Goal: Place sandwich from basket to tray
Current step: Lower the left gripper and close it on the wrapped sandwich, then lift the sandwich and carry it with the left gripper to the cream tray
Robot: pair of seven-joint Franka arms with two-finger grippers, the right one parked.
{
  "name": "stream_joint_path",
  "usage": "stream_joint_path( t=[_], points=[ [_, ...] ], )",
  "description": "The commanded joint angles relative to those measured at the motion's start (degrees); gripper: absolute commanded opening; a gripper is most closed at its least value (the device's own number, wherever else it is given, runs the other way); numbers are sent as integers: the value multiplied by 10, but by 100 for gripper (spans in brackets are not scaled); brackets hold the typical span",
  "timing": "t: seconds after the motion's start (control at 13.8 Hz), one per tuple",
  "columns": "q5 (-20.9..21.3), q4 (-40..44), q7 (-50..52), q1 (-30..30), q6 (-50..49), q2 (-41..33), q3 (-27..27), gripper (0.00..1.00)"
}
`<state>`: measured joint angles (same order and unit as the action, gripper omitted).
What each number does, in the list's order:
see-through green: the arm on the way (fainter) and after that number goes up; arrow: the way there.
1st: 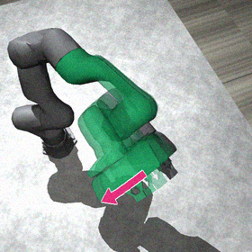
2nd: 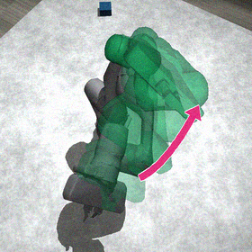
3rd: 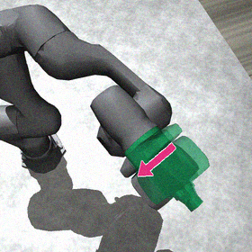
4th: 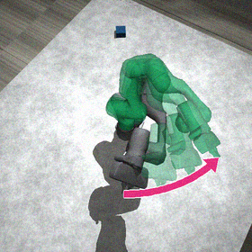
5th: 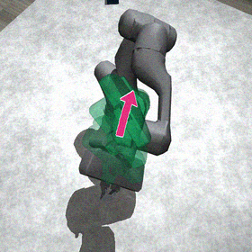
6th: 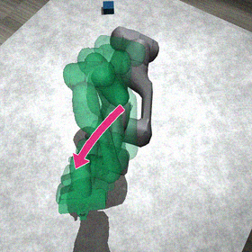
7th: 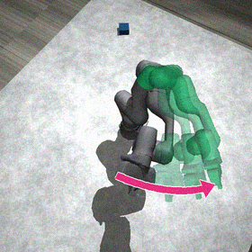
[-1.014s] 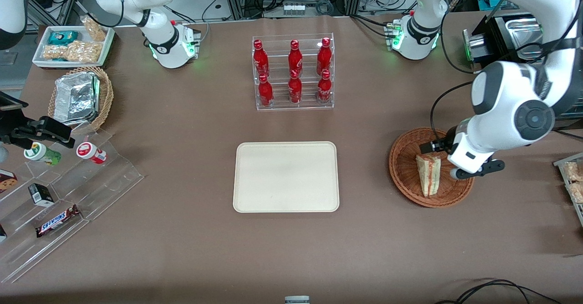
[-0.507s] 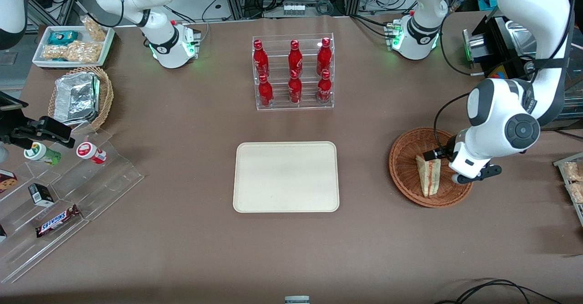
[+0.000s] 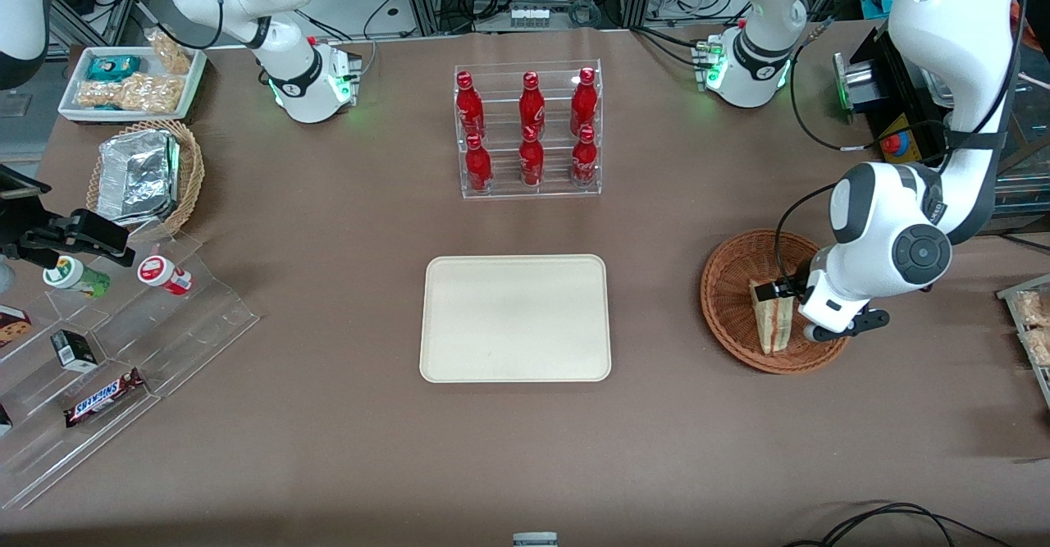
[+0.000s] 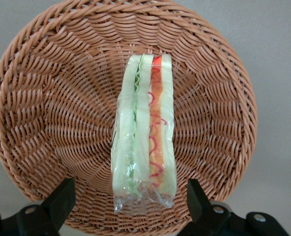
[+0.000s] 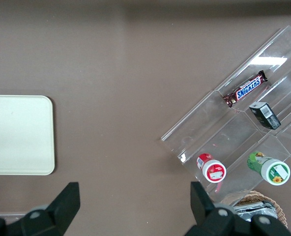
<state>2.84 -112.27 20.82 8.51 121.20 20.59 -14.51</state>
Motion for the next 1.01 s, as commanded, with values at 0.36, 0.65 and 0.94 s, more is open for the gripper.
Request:
stream_joint_path(
  t=[0.36,0.65,0.94],
  points=[
    [8,-21,4,3,74,29,-3,66],
    [8,-19,31,3,33,2,-3,5],
    [6,2,34,-2,-34,-29,-7,1]
  ],
)
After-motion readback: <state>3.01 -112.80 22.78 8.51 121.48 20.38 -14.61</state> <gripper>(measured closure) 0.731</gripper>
